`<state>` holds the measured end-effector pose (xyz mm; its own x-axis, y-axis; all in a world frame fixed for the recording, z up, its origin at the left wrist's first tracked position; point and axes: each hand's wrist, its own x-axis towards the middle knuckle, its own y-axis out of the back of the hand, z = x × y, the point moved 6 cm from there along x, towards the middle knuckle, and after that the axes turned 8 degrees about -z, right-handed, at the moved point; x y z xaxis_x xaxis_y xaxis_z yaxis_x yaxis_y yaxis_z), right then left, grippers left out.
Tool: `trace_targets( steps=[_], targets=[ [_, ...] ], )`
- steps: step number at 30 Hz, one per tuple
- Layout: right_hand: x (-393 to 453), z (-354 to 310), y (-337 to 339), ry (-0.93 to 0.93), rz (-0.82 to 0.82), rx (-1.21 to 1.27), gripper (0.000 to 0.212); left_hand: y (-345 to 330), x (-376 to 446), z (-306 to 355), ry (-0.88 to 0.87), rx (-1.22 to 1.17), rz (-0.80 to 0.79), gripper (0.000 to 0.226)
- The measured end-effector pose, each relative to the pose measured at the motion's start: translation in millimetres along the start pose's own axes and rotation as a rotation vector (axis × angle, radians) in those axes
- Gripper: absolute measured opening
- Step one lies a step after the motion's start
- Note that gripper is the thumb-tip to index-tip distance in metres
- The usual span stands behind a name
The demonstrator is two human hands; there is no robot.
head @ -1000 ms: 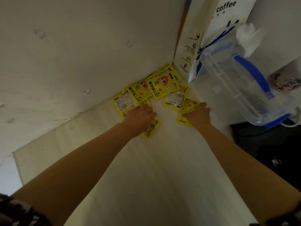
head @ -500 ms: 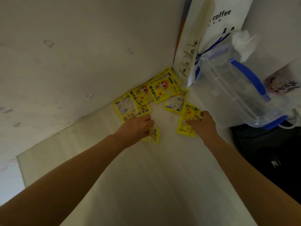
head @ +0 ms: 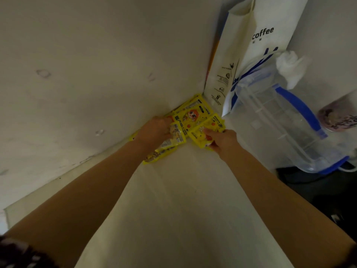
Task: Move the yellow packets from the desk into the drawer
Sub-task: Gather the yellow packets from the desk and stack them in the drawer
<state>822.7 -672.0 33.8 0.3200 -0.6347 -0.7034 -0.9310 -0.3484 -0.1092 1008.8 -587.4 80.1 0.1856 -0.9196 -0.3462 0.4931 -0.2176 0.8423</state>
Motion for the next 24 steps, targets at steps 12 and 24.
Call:
trace_targets(
  steps=[12, 24],
  targets=[
    [31, -4, -23, -0.042, 0.000, 0.108, 0.021, -21, 27, -16, 0.113, 0.062, -0.003, 0.058],
    [30, -10, -42, -0.060, 0.037, 0.001, 0.016, -25, -4, -21, 0.156, 0.135, 0.055, 0.065]
  ],
)
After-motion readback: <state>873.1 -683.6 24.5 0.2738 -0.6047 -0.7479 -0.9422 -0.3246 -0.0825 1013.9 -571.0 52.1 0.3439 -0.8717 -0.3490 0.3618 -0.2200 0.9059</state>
